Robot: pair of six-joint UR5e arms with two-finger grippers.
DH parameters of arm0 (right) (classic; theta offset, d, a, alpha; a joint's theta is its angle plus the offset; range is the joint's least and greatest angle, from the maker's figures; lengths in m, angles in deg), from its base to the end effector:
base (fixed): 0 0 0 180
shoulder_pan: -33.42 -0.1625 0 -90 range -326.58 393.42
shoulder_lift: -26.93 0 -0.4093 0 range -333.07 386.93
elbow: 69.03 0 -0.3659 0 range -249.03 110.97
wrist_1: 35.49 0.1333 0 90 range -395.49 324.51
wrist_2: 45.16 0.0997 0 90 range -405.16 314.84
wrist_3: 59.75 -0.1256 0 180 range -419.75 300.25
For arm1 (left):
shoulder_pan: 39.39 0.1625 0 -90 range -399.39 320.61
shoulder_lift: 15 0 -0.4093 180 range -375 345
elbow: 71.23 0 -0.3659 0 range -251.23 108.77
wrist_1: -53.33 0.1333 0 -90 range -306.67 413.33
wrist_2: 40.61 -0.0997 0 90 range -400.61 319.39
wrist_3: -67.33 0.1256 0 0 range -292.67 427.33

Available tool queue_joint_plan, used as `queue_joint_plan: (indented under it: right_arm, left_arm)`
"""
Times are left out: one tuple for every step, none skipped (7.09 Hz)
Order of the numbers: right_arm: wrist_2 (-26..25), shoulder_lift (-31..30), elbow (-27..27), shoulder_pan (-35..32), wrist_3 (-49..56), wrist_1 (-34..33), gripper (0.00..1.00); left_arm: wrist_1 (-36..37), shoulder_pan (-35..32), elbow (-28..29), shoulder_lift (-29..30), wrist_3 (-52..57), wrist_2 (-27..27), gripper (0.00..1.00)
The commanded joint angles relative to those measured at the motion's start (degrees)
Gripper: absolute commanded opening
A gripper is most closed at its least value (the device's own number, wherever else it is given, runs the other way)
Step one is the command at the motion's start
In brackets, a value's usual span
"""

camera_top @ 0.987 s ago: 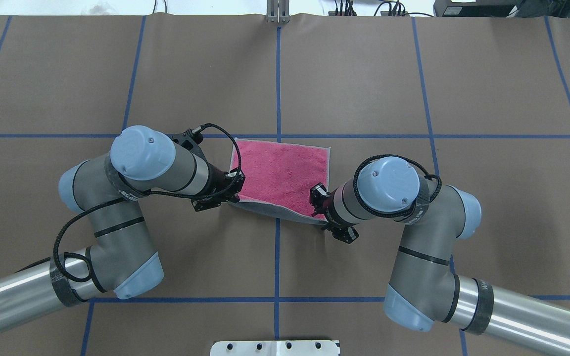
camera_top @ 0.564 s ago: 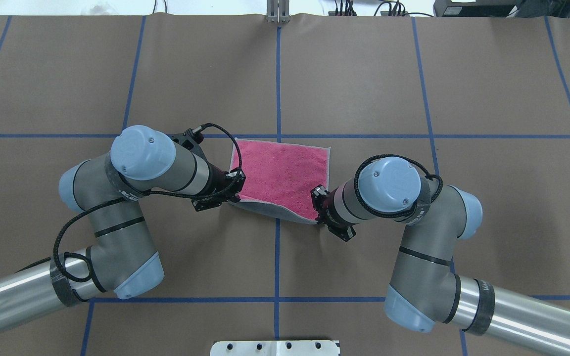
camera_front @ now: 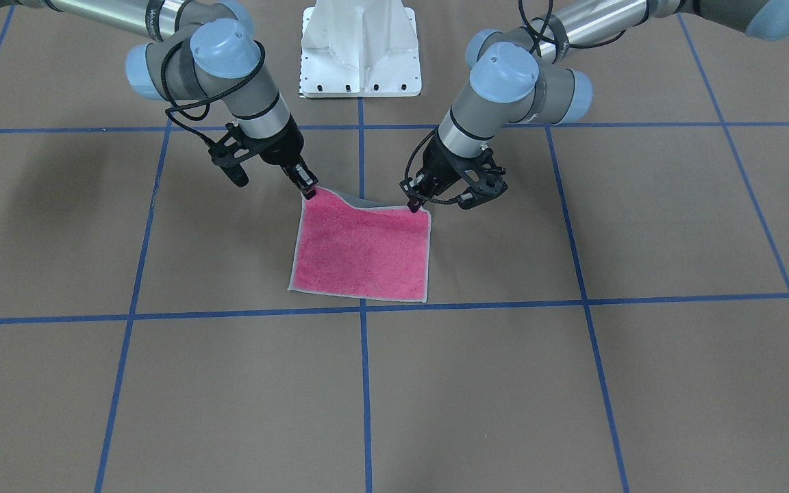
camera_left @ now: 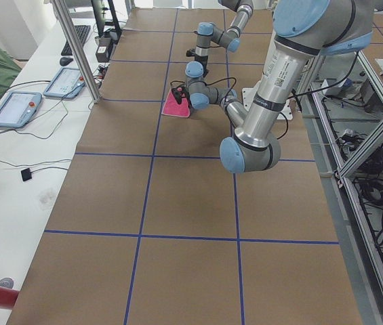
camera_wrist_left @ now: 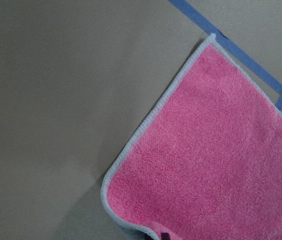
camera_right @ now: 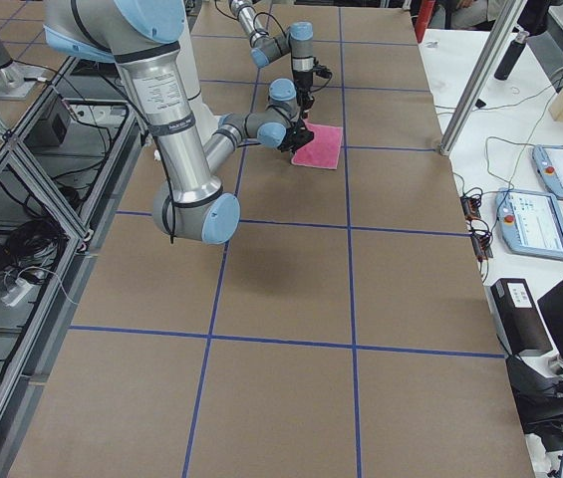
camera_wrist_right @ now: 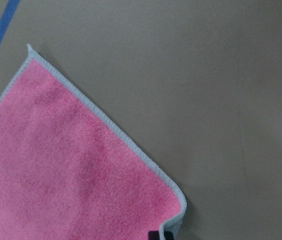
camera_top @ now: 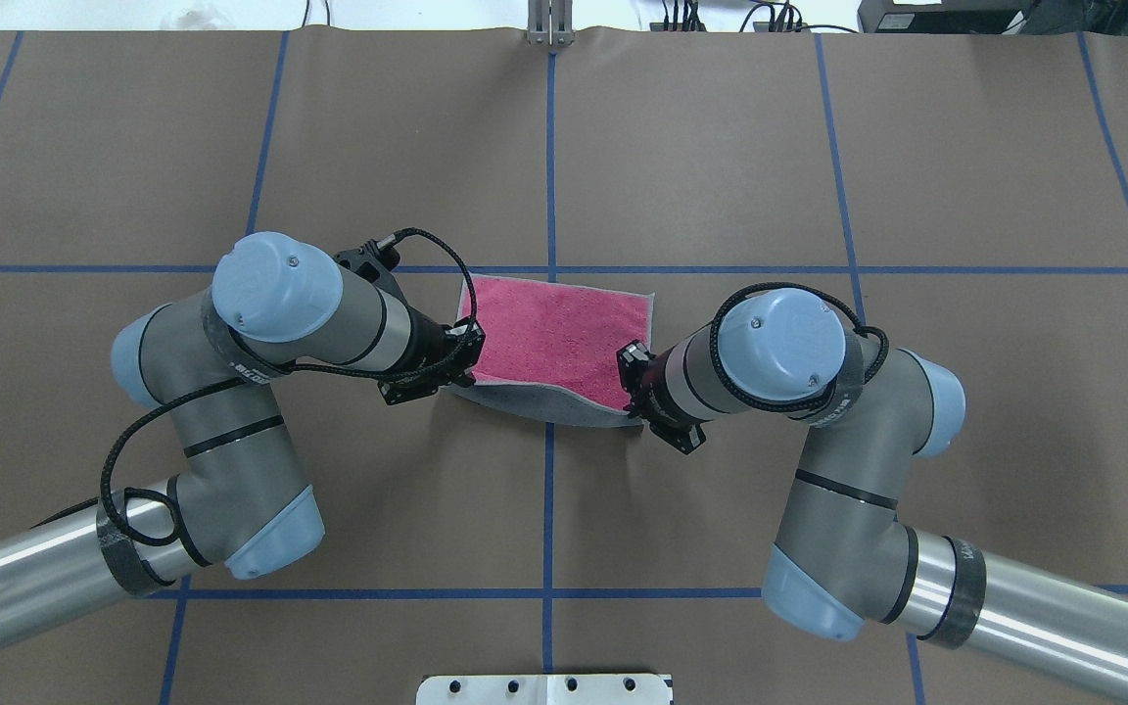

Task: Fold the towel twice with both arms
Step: 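Lift both near corners and fold them over toward the far edge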

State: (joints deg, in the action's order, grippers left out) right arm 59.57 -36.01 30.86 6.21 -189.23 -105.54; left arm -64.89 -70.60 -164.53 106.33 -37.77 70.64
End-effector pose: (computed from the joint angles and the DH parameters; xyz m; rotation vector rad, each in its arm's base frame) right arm -0.5182 -0.3804 0.2899 -0.3536 -0.9957 0.9318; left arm 0.5220 -0.4189 0.2689 -0.1795 1.1319 -0.5161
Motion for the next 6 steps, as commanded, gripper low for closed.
queue_joint_plan:
  right_arm:
    - [-1.3, 0.4, -0.5, -2.7, 0.0, 0.0, 0.0]
    - [-2.3, 0.8, -1.6, -3.1, 0.0, 1.8, 0.0]
    - [-3.1, 2.4, -5.5, -3.3, 0.0, 5.1, 0.0]
    - [-4.4, 3.0, -8.4, -3.2, 0.1, 7.7, 0.0]
    - [-4.8, 3.0, -9.8, -3.4, 0.1, 10.1, 0.0]
    - [-4.8, 3.0, -9.9, -4.0, 0.0, 10.4, 0.0]
  left_arm:
    - [-0.1, -0.9, 0.1, 0.1, 0.1, -0.1, 0.0]
    - [-0.1, -1.4, 0.3, 0.6, -0.1, -0.1, 0.0]
    - [-0.1, -1.6, 0.5, 0.7, -0.1, -0.2, 0.0]
    - [-0.2, -1.9, 1.0, 0.7, -0.1, -0.3, 0.0]
    - [-0.3, -2.0, 1.3, 0.7, -0.1, -0.3, 0.0]
    - [-0.4, -2.4, 1.7, 1.1, -0.2, -0.4, 0.0]
